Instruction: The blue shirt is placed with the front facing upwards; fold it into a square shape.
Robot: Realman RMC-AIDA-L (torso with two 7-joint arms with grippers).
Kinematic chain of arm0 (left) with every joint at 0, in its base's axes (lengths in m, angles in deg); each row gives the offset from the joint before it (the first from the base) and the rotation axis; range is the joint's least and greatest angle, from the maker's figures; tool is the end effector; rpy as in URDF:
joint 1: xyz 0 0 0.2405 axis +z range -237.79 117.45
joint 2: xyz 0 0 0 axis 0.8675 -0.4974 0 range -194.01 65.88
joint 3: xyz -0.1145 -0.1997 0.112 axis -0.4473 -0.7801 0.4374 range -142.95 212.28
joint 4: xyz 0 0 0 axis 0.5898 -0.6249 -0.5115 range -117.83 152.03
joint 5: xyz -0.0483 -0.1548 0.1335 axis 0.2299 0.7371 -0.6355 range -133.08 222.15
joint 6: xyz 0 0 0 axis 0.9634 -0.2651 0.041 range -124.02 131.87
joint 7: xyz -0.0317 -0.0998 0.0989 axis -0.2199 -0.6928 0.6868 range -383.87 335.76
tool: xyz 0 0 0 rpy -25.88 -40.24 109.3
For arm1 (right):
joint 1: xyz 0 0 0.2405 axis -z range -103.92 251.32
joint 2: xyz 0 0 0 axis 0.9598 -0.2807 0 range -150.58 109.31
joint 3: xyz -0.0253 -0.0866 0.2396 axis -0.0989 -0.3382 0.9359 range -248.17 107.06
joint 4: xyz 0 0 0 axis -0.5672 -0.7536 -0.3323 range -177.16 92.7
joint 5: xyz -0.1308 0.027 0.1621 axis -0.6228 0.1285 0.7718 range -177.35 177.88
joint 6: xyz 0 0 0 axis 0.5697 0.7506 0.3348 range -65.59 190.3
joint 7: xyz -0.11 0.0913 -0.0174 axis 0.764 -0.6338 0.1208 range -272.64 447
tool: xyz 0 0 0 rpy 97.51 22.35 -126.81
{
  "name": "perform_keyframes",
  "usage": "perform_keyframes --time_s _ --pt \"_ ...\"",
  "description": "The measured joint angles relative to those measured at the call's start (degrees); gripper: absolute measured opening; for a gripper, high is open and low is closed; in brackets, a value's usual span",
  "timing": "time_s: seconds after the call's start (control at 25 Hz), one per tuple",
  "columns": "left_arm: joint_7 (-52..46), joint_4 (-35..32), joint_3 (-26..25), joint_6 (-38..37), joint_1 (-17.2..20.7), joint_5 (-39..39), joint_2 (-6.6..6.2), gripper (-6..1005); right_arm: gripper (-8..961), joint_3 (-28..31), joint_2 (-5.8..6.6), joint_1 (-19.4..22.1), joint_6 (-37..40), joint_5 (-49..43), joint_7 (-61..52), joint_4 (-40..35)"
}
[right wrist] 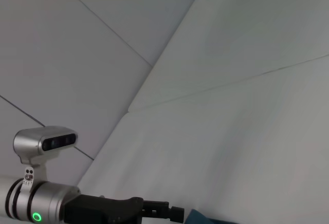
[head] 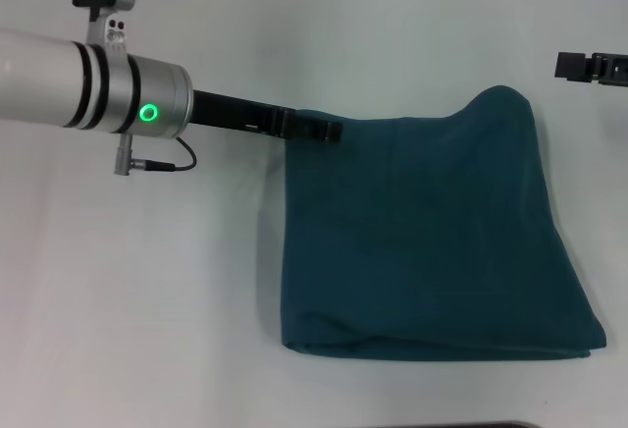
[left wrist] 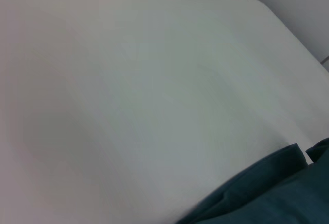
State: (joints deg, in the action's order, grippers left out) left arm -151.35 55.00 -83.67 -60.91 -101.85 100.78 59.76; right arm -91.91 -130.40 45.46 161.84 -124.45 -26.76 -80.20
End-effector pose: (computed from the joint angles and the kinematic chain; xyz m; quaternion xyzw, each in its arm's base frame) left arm -0.2030 0.3786 -0.0819 -0.8799 -0.4549 -0.0884 0.1047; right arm 0.3165 0.3144 0.0920 -0.8086 0.5099 0.2711 0.1125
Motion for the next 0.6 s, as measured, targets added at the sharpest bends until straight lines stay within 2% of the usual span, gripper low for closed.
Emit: perform_keyframes --time_s 0.6 --pt "-0.24 -1.95 0.95 2.20 -1.31 0.00 0.07 949 760 0.00 0.00 -0.24 0.00 -0.09 -0.04 0.00"
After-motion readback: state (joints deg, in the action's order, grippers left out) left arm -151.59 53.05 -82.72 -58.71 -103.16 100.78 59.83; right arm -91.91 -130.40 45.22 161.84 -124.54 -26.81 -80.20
